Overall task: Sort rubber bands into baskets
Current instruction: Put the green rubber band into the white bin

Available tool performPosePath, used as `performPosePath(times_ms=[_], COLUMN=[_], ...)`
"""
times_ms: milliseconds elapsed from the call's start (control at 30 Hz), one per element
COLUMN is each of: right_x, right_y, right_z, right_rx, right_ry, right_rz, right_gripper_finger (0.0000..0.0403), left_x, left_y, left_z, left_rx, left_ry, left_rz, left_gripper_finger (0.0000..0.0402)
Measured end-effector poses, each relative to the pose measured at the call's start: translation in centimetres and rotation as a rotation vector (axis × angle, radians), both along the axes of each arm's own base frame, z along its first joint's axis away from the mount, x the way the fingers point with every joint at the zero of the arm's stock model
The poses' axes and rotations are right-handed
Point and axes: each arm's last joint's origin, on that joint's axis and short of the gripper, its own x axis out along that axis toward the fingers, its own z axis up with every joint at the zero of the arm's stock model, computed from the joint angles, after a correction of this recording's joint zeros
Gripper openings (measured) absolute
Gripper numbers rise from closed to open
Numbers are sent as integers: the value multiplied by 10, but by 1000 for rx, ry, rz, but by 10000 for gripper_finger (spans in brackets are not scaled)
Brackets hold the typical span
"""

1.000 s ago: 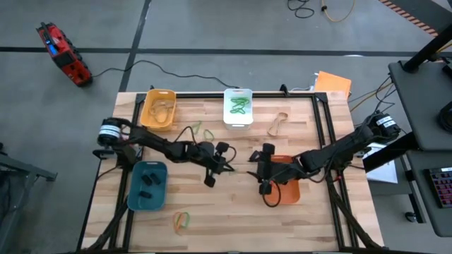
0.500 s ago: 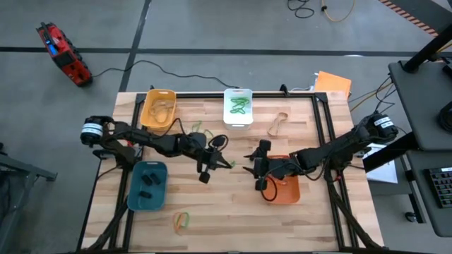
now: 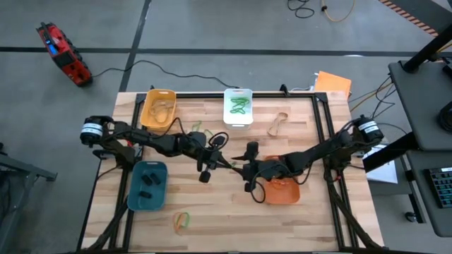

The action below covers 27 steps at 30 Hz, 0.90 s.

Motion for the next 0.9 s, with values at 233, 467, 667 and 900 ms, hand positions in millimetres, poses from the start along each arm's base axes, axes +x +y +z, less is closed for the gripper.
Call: performPosePath(times_ms=[233, 467, 667, 900], right_x=[15, 13, 11, 11], right_y=[1, -2, -4, -19], right_z=[-3, 1, 1, 0], right_rx=[-88, -70, -76, -28], right_ry=[59, 104, 126, 141], right_rz=[25, 13, -12, -108], right_gripper_finger=[77, 11, 9, 9], left_x=[0, 0, -1, -10], left_y=[0, 1, 2, 10], left_z=[0, 0, -2, -6], left_rx=[-39, -68, -62, 44], left_ry=[8, 30, 62, 165], left_rz=[18, 38, 88, 304], left_gripper_finger=[0, 32, 106, 161])
